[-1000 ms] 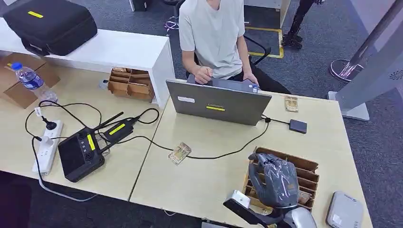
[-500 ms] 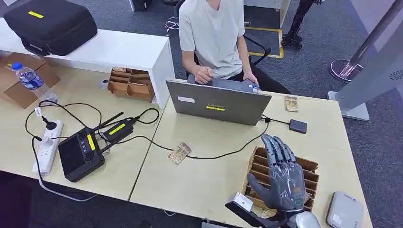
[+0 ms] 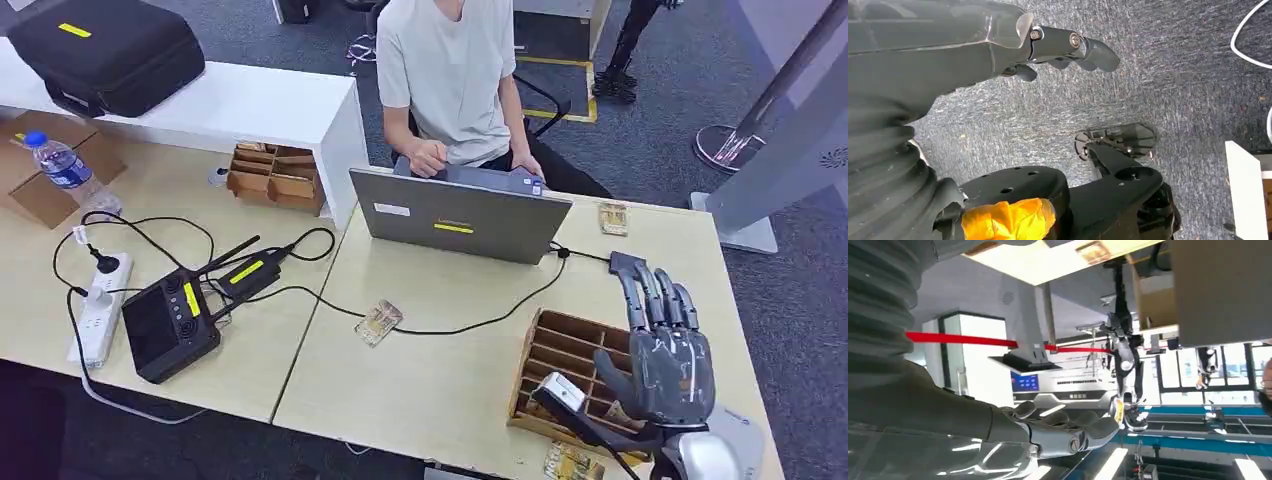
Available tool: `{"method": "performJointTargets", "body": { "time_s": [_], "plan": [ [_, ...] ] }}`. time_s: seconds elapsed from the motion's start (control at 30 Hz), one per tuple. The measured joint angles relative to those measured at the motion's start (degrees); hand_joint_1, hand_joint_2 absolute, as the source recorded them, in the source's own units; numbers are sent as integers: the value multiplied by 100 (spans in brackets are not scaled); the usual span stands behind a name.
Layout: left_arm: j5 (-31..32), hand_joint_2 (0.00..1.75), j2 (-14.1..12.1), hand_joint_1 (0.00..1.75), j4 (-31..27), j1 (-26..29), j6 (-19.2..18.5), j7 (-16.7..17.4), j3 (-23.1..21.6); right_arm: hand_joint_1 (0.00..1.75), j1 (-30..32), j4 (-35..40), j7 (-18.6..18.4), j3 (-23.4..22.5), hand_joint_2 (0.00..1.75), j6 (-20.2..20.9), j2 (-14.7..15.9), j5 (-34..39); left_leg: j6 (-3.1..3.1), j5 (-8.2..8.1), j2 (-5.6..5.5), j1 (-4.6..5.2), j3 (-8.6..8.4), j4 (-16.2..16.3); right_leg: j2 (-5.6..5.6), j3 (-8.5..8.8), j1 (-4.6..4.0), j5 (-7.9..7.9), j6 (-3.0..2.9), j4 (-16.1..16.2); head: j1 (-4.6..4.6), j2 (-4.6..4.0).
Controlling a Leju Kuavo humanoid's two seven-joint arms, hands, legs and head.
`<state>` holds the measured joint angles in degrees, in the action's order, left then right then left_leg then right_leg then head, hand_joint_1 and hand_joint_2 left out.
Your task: Pass the card to the sensor for recognition and then transmit it.
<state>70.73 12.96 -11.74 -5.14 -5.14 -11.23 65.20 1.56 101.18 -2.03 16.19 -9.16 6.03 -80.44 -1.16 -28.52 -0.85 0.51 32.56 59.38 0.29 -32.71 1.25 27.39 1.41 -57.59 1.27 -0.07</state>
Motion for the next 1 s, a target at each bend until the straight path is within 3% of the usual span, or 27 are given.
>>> {"method": "performJointTargets", "body": {
  "time_s": [0.33, 1.0],
  "plan": [
    [35, 175, 2, 0, 0, 0, 9, -11, 0, 0, -256, -446, 31, -544, 175, 79, 184, -92, 0, 0, 0, -1, 0, 0, 0, 0, 0, 0, 0, -1, -2, 0],
    [-9, 175, 2, 0, 0, 6, 31, -20, 0, 0, -297, -813, 123, -990, 175, 13, 313, -172, 0, 0, -3, -1, -1, 0, -2, -1, -1, 0, -1, -1, -2, 0]
  ]
}}
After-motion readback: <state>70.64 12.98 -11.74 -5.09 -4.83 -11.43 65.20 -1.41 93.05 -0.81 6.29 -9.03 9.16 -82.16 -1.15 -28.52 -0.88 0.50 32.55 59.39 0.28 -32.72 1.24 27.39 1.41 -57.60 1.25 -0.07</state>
